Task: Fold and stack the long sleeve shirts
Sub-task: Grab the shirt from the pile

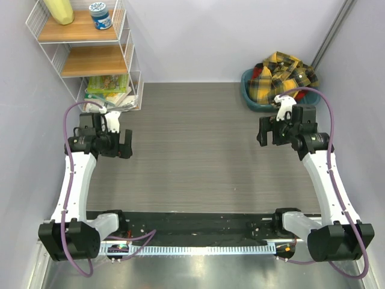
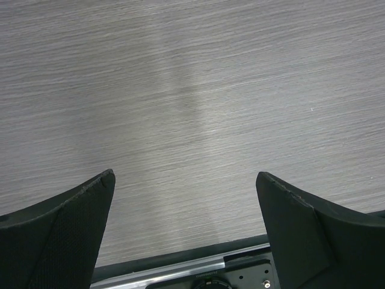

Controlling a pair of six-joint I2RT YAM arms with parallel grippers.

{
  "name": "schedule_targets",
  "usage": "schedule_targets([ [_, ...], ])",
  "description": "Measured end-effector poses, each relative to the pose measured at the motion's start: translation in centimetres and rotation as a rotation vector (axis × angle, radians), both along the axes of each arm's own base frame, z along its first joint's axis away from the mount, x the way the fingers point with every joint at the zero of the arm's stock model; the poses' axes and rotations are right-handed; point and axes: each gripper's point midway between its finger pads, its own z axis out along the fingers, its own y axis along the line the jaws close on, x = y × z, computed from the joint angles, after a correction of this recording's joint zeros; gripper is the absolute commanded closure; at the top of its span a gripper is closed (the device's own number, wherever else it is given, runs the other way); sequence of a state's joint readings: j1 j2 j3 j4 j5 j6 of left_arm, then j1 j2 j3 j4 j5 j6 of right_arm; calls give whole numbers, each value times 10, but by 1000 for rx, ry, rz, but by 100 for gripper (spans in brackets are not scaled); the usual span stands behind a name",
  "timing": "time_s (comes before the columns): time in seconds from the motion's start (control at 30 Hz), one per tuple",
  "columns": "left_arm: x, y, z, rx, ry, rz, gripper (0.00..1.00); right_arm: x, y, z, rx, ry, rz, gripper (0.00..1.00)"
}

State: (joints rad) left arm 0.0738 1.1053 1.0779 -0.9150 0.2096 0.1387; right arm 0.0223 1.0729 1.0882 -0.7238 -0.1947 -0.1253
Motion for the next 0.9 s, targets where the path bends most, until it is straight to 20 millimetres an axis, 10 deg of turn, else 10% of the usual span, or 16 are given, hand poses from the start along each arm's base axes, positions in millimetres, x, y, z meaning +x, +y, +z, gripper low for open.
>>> schedule_targets([
  [0.4, 34, 11, 59, 59, -159, 18, 0, 61, -9, 23, -25, 5, -39, 0],
  [0.7, 48, -16, 86, -39, -227, -72, 0, 176, -79, 90, -65, -202, -233, 0],
  [0.9, 54, -29, 91, -98, -240, -112, 0, 254, -118, 82, -83, -255, -313, 1],
])
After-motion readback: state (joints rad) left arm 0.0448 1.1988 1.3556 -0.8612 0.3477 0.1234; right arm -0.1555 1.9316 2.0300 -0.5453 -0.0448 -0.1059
